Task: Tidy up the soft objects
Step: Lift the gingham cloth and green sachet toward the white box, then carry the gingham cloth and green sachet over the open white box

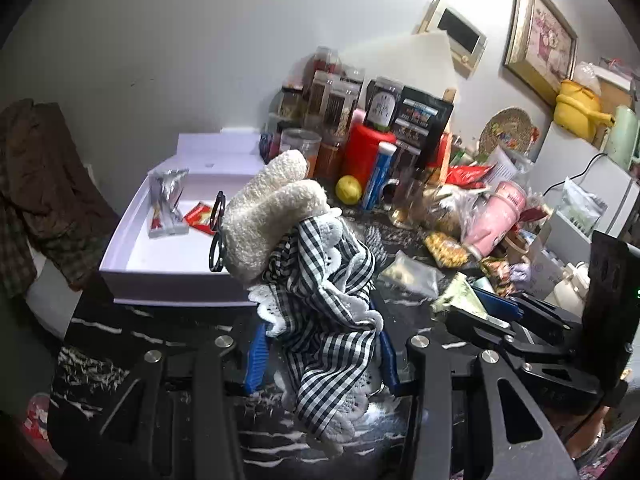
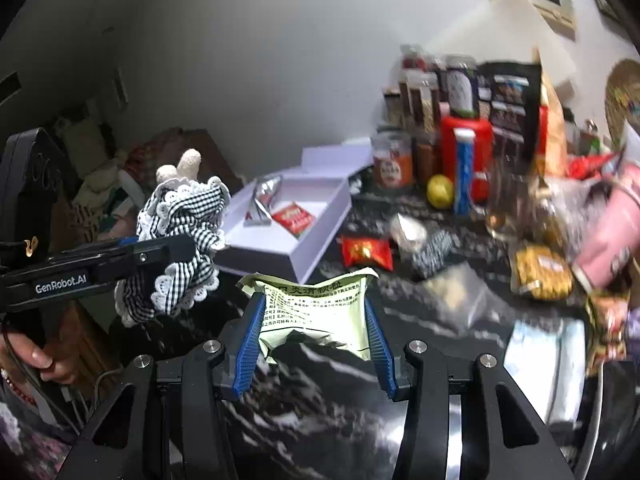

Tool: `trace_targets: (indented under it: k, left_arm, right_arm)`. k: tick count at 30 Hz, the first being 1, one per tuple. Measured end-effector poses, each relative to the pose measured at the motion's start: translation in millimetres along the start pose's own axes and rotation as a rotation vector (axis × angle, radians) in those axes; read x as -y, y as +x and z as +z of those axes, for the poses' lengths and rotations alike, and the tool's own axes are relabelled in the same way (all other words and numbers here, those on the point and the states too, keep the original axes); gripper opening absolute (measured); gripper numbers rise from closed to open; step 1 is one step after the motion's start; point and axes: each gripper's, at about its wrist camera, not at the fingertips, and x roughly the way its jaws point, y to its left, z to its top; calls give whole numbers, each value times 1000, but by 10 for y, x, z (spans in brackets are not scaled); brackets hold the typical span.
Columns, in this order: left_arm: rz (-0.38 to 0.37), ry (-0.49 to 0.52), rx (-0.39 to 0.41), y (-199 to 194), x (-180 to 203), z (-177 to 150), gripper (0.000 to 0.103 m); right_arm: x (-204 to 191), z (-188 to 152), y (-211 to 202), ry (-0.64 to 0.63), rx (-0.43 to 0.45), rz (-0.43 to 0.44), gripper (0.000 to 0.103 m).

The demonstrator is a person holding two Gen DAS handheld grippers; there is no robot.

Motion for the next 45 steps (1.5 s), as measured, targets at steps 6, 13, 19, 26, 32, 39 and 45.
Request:
trace_targets:
  k: [6, 13, 19, 26, 32, 39, 45]
  left_arm:
    - [13, 35, 62, -45, 13, 206, 44]
    - [22, 39, 112, -51, -89, 457, 44]
    - [58, 46, 148, -29, -218, 678, 44]
    - [72, 28, 169, 59, -433, 900, 44]
    - [100, 29, 185, 153, -581, 1071, 44]
    - [144, 18, 193, 315, -812, 1248, 44]
    - [194, 8, 171, 516, -1038, 1295, 44]
  right_arm:
    - [-78, 304, 5, -42, 64, 30, 48]
    - [-200, 631, 61, -97, 116, 59, 48]
    - [-277, 887, 236, -117, 138, 101, 48]
    - [-295, 1154, 496, -137, 150, 136, 48]
    - [-301, 1358, 740, -149, 157, 165, 48]
    - [-335, 1553, 1072, -163, 146, 193, 48]
    - [-345, 1659, 1425, -167, 116, 206, 48]
